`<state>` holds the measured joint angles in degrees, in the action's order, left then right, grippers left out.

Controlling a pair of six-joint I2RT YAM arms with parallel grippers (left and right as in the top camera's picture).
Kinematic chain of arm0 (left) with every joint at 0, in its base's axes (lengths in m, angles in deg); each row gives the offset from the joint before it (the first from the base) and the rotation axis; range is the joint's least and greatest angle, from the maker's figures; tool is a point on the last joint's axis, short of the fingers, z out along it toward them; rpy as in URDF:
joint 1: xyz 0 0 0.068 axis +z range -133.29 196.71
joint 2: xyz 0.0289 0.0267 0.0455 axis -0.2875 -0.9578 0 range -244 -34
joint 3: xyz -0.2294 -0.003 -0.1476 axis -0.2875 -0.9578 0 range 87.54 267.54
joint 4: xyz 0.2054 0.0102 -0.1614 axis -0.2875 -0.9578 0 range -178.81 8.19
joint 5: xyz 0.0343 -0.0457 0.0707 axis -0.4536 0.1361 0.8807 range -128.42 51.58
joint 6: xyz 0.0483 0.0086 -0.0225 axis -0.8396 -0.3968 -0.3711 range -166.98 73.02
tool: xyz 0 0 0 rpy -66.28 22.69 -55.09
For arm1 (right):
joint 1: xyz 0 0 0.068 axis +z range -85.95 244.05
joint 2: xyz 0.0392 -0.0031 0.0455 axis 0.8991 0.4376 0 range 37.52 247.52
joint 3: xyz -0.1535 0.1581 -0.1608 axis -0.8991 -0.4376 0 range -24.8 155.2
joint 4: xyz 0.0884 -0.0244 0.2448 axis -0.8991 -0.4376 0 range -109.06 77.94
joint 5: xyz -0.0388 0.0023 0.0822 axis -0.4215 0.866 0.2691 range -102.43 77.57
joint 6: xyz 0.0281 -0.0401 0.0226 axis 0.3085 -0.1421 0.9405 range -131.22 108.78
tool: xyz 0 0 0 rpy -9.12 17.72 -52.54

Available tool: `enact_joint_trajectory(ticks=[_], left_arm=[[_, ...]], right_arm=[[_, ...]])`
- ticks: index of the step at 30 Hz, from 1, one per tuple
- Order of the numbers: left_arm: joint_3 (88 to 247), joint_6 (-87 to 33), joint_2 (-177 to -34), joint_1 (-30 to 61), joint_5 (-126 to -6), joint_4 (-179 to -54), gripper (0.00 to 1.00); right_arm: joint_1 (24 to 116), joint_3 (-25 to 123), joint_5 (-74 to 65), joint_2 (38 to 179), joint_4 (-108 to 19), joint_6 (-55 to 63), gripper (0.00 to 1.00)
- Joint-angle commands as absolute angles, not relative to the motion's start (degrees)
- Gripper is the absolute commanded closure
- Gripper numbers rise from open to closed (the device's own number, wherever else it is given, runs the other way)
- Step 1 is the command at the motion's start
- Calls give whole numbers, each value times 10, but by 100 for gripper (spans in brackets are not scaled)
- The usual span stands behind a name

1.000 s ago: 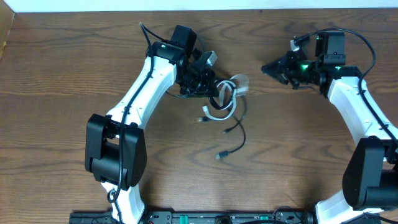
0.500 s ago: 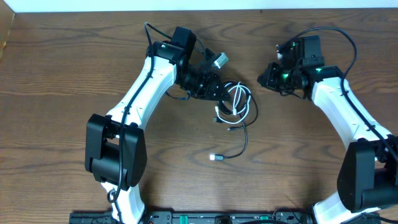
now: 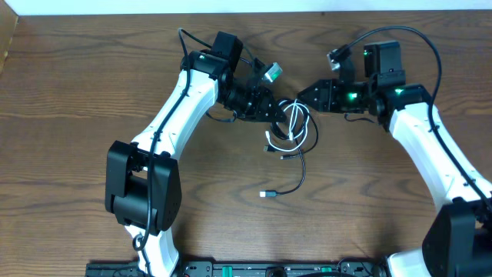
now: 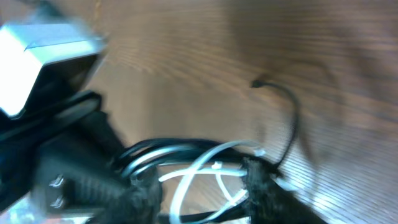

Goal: Untangle cables

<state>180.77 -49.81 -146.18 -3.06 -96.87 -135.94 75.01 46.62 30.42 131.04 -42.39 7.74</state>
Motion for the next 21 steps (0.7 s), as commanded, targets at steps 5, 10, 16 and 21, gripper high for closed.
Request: enact_joint_trajectory(ticks=[5,10,16,21], left_arm=[[1811,-365,-1454,-31,-975,-1320,93],[1811,-355,-1454,-31,-975,-1312,93],[1811,-355,-1454,-31,-975,-1312,93],[1811,-355,-1454,-31,-975,-1312,93]], right_arm=[[805,471,261,1313,-451,120,56],[823,470,229,1331,-461,158,60],[831,470,213,1347,-463,185,67],[833,470,190,1350,-472,196,66]])
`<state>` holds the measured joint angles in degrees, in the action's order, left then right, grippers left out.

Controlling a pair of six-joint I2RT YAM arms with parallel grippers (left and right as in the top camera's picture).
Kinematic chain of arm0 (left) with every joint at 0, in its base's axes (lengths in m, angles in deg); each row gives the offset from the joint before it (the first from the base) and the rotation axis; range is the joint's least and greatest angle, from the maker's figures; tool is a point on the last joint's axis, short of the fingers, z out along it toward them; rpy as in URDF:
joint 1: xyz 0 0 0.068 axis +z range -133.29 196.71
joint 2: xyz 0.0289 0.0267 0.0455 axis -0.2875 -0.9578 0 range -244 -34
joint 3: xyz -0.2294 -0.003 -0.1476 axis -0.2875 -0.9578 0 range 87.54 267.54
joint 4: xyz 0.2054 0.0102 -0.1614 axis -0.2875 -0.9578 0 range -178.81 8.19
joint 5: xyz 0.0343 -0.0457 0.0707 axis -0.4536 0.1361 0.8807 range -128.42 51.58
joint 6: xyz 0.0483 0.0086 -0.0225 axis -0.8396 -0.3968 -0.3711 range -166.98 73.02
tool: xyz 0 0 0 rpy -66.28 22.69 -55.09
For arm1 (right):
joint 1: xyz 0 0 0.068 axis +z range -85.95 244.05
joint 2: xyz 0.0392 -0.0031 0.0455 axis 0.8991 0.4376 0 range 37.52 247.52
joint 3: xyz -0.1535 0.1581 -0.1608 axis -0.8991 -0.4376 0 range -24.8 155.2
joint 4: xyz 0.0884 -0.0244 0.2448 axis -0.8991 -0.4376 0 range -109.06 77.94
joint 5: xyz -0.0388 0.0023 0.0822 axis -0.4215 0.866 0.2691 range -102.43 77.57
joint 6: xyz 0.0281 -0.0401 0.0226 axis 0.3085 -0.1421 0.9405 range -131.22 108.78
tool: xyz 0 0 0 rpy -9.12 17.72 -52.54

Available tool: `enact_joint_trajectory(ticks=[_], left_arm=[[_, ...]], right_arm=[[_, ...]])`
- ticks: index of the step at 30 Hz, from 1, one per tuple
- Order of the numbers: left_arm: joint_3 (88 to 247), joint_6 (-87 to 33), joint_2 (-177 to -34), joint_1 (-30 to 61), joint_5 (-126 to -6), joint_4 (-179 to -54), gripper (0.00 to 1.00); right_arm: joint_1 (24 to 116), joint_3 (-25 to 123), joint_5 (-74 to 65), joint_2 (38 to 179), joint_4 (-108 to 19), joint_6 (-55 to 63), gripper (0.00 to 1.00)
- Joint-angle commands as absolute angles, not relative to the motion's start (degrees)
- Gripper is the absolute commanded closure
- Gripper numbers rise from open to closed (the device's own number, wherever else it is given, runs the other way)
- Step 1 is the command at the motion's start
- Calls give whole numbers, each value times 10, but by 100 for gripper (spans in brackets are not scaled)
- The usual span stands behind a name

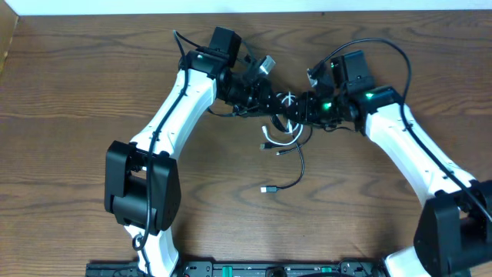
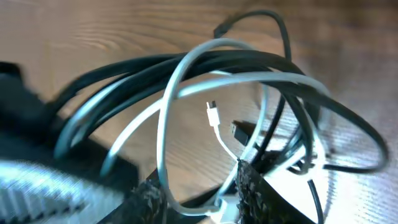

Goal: Untangle cables

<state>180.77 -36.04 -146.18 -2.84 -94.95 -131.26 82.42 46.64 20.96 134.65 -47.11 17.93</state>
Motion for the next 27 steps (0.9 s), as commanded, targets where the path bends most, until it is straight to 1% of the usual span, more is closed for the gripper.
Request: enact_joint_trajectory(ticks=[1,3,6,7,8,10,12,15,18,23,27], left_arm=[[1811,-355,-1454,-31,-975,-1312,93],[1811,-355,-1454,-31,-975,-1312,93],[1811,-355,-1454,-31,-975,-1312,93],[1811,-355,-1454,-31,-975,-1312,92],[1811,-355,-1454,-32,-975,-1312,92],[1811,-355,-1454,-33,-973,-1312,93],[1811,-355,-1454,-33,-954,-1314,93],[1811,-356,-1454,-33,-877,-1326,92],[1811,-392,-1454,-34,-831,-1341,93],[1811,-488,-1454,-34,-832,-1376,93],[1811,-609,-1454,-37,-923,-1408,93]], right_arm=[[833,470,190,1350,-472,196,66],[833,470,190,1350,-470,196,66],[833,470,172,1350,-472,196,75],[833,470,161,1350,-472,196,79],[832,470,152,1350,-472,196,87],[828,470,147,1350,-469,195,99],[820,471,152,1349,-468,196,99],[800,471,184,1342,-473,195,99],[769,471,210,1329,-477,194,99],[709,471,211,1322,-475,190,99],[700,471,170,1329,-477,166,99]])
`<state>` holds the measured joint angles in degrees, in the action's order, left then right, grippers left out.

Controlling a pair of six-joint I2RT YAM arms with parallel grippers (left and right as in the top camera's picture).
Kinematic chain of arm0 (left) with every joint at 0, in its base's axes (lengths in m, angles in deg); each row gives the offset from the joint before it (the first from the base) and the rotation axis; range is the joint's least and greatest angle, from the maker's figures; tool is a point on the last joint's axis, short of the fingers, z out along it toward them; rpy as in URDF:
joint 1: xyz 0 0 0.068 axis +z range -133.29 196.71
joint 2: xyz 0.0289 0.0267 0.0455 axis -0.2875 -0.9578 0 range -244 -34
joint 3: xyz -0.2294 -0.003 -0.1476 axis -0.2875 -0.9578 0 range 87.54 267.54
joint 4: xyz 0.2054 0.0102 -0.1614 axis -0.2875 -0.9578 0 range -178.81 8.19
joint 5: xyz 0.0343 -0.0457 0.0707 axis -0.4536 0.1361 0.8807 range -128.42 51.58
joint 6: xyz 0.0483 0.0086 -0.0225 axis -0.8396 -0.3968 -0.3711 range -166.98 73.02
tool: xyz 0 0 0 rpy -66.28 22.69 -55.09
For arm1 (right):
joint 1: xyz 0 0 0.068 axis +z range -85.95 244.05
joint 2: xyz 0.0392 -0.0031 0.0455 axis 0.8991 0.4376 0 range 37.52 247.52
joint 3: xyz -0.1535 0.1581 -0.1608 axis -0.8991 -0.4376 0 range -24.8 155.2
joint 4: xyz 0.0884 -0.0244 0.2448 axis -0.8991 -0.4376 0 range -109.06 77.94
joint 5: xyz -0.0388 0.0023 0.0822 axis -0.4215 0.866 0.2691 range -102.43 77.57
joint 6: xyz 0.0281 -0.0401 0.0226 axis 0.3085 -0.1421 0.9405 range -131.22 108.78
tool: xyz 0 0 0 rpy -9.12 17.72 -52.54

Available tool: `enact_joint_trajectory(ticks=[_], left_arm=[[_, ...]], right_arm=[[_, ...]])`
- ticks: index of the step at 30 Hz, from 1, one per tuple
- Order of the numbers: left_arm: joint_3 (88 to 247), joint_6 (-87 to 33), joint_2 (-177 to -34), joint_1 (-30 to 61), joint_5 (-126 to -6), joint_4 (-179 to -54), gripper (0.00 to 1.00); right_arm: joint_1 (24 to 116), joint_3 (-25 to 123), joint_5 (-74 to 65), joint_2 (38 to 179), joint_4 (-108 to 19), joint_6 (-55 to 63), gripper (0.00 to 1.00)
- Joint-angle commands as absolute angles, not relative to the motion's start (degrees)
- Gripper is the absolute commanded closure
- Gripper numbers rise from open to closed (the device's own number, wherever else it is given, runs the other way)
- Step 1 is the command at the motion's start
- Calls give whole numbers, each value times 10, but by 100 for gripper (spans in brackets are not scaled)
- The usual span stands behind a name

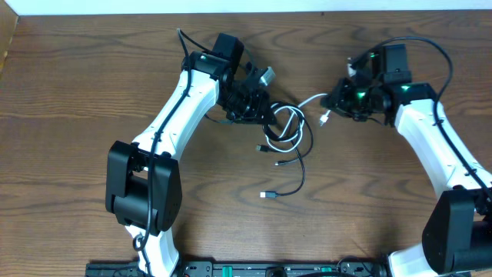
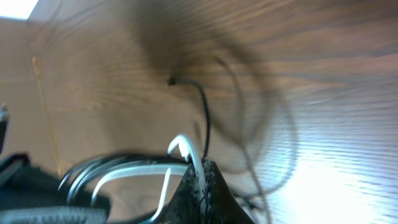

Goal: Untangle cables

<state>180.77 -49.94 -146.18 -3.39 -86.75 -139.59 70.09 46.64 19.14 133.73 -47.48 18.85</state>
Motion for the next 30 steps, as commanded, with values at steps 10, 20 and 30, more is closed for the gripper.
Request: enact_joint_trajectory(ticks=[10,20,30], left_arm=[[1811,-707,-1390,-48,-1050,-1427,93],[1811,-686,-1276,-48,-1080,-1359,93],[1811,-589,-1250,-48,-1023,-1291,93]], right_arm=[[721,471,85,1376,-469,135,99],[742,471,144,1447,-466,134,99],[718,471,226,1420,-489,112,69]])
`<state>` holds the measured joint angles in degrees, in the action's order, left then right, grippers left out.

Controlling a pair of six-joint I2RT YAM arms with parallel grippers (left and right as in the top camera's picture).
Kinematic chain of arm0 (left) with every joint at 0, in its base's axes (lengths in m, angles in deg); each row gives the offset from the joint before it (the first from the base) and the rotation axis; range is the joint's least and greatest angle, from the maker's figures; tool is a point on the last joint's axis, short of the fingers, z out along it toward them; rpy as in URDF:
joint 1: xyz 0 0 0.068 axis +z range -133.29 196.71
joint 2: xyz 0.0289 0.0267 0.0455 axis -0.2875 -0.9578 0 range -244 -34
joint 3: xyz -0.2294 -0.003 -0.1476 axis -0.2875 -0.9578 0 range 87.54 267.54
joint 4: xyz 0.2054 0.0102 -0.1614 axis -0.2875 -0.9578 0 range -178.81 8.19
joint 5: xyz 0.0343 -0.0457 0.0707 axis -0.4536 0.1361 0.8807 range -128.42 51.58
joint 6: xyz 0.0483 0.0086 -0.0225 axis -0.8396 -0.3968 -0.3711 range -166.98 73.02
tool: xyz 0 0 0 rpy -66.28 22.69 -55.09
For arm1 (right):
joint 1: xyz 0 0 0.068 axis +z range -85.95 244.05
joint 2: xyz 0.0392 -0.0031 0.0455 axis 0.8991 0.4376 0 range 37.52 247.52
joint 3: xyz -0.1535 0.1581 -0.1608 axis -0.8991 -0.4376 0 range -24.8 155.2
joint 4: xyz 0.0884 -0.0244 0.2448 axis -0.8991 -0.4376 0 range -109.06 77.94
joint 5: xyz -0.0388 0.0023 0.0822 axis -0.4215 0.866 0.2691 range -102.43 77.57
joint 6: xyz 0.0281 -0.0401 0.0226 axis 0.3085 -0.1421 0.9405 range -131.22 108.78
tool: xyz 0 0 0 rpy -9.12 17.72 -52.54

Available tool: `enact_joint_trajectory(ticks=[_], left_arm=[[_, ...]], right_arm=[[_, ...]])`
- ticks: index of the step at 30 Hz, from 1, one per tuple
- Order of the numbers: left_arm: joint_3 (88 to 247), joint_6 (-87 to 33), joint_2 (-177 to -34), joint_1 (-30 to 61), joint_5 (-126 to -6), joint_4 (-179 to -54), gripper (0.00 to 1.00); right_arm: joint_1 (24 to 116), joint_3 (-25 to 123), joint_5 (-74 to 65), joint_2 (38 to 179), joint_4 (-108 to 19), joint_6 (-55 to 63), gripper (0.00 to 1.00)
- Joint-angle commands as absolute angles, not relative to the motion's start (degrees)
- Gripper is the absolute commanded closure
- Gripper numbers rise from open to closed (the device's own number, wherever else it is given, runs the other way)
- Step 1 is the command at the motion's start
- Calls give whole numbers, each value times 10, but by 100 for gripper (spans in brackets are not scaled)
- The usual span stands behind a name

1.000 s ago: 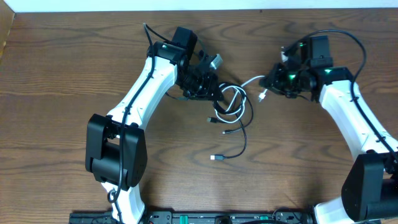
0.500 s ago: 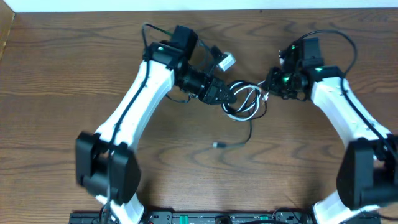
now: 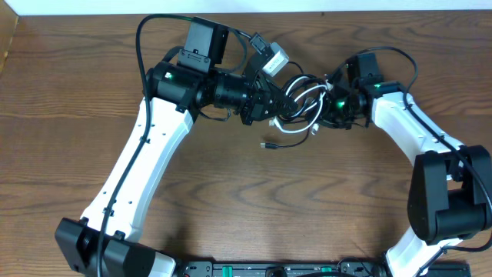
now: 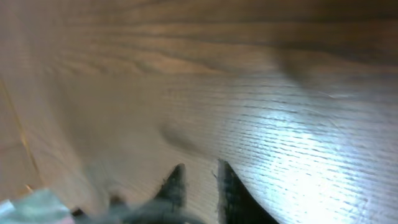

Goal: Untangle cables

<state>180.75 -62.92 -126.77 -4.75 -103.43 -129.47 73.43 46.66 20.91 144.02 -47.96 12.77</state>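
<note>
A tangle of black and white cables (image 3: 301,94) hangs between my two grippers near the table's far middle. My left gripper (image 3: 270,104) reaches in from the left and looks shut on the bundle's left side. At the bundle's right edge is my right gripper (image 3: 327,104). In the blurred right wrist view that gripper (image 4: 199,180) stands slightly open, bare wood showing between its fingers (image 4: 176,183), and a dark smeared cable (image 4: 143,214) crosses below them. A black plug end (image 3: 267,144) dangles under the bundle.
The brown wooden table (image 3: 231,200) spreads around the arms. A white wall edge (image 3: 246,6) runs along the back. A cardboard piece (image 3: 6,38) stands at the far left corner, and a black rail (image 3: 269,269) lines the front edge.
My right gripper held a white cable strand away to the right; now it is open beside the bundle. The left arm has stretched out and the bundle sits further right, its black tail drawn up.
First both grippers stood at the bundle, left holding it. Then the right gripper was in among the loops. Then it was off to the right, shut on a white strand. Now it is back at the bundle, open, and the left arm holds the bundle further right.
</note>
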Motion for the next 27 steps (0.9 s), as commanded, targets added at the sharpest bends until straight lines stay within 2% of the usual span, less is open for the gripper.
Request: enact_joint_trajectory(ticks=[1,7,15,20,27], left_arm=[[1811,-578,-1250,-48,-1008,-1291,93],[1811,-530,-1250,-48,-956,-1291,92],[1811,-391,-1250,-49,-885,-1291,93],[1811,-315,-1250,-49,-849,-1289,93],[1811,-260,-1250,-49,-848,-1274,93]], right_arm=[[713,471,226,1414,-494,106,65],[677,471,225,1355,-517,66,48],[669,471,288,1261,-502,-41,12],[680,471,314,1259,-483,-52,10],[697,471,386,1266,-475,-136,19]])
